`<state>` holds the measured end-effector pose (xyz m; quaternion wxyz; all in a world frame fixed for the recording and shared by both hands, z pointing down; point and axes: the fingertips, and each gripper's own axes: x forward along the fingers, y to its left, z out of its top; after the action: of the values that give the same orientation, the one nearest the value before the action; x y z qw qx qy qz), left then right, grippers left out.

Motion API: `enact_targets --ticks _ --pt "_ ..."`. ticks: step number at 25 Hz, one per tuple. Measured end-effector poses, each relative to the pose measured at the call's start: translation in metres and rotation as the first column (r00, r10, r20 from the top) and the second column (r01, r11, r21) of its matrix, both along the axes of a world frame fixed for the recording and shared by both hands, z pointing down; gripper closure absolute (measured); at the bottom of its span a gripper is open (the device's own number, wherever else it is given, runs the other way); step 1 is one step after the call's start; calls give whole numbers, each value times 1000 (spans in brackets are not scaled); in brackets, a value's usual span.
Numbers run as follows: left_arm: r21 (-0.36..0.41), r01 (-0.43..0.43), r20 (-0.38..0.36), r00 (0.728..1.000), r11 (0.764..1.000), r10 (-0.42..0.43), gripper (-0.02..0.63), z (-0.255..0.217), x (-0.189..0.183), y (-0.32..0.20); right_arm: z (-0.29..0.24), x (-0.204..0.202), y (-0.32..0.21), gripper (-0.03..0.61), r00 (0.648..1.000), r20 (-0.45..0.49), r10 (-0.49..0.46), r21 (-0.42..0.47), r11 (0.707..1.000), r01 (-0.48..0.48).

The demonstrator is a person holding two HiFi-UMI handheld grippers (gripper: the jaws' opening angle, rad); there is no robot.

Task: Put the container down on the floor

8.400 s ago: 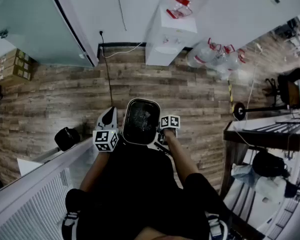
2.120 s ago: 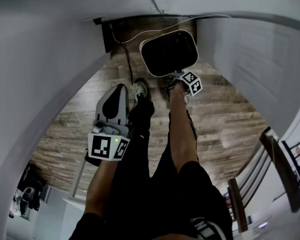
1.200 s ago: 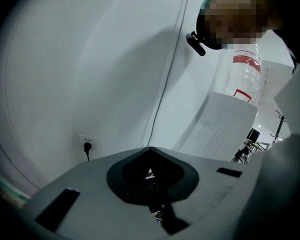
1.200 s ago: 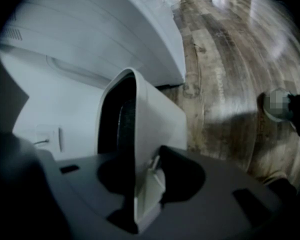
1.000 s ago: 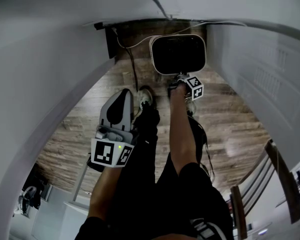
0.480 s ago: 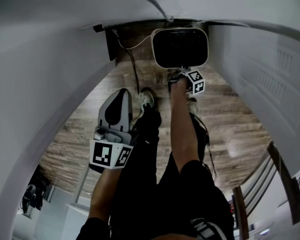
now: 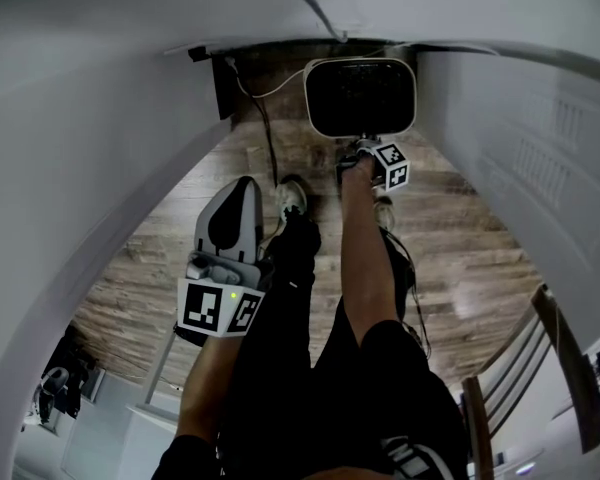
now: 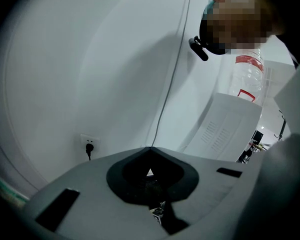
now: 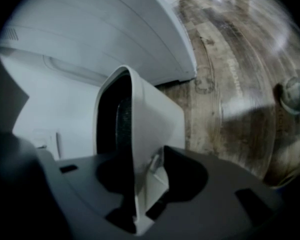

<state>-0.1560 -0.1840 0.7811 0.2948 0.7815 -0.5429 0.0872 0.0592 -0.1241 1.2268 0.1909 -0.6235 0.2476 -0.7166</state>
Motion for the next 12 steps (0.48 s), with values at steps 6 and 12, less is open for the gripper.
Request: enact_targets --ticks 6,12 --pt "6 11 5 1000 1000 -11 588 -16 2 12 -7 1 6 387 998 27 -64 -5 998 65" --pt "13 20 1 1000 1000 -20 588 -53 10 31 -42 13 26 382 994 29 -102 -23 994 103"
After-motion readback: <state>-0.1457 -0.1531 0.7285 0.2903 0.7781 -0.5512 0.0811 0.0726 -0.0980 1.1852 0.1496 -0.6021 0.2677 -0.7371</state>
